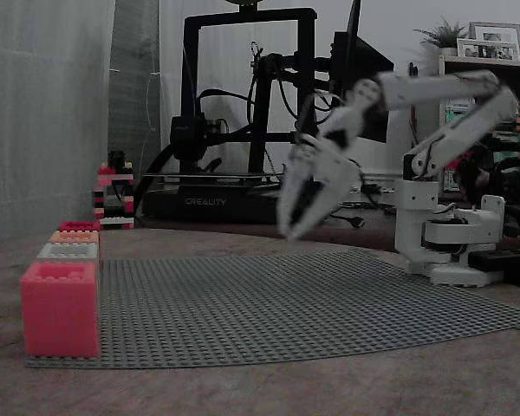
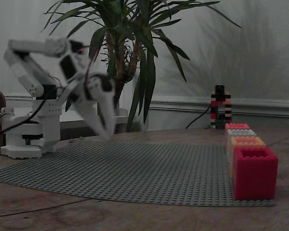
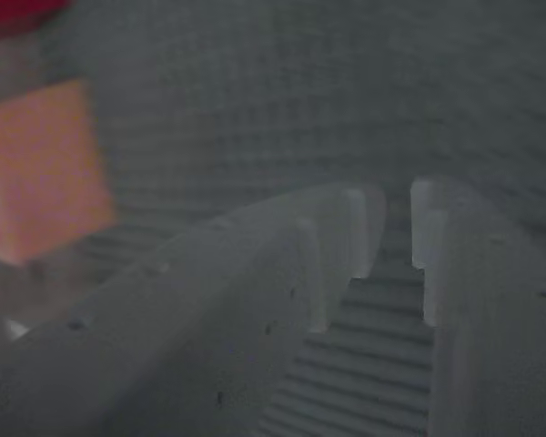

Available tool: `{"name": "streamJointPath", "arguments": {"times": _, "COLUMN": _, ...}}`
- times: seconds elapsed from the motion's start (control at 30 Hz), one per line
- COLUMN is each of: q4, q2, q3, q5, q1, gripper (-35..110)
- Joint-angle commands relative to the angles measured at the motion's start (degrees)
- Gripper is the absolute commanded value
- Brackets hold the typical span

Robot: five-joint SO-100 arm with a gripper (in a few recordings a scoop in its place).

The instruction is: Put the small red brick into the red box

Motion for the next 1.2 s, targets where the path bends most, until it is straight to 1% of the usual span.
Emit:
{"name": "streamJointPath", "arguments": {"times": 0.0, "q4": 4.57, "q2": 13.54, "q3": 6.15, "q5": 0.70, "q1": -0.88, "gripper": 0}}
{"name": "streamJointPath", "arguments": {"times": 0.2, "q4": 15.12, "q2": 27.16, "q3": 10.46, "q5": 2.55, "q1": -4.04, "gripper": 0}}
{"name": "streamJointPath", "arguments": {"times": 0.4, "q4": 20.92, "q2": 34.63, "q3": 11.51, "q5": 4.04, "q1": -4.92, "gripper": 0}}
{"name": "streamJointPath", "arguments": {"times": 0.7, "q4": 22.41, "q2": 38.06, "q3": 12.13, "q5": 8.53, "q1": -7.21, "gripper": 0}}
{"name": "streamJointPath", "arguments": {"times": 1.17, "q4": 22.41, "q2": 38.06, "q3": 12.13, "q5": 10.90, "q1": -7.21, "gripper": 0}}
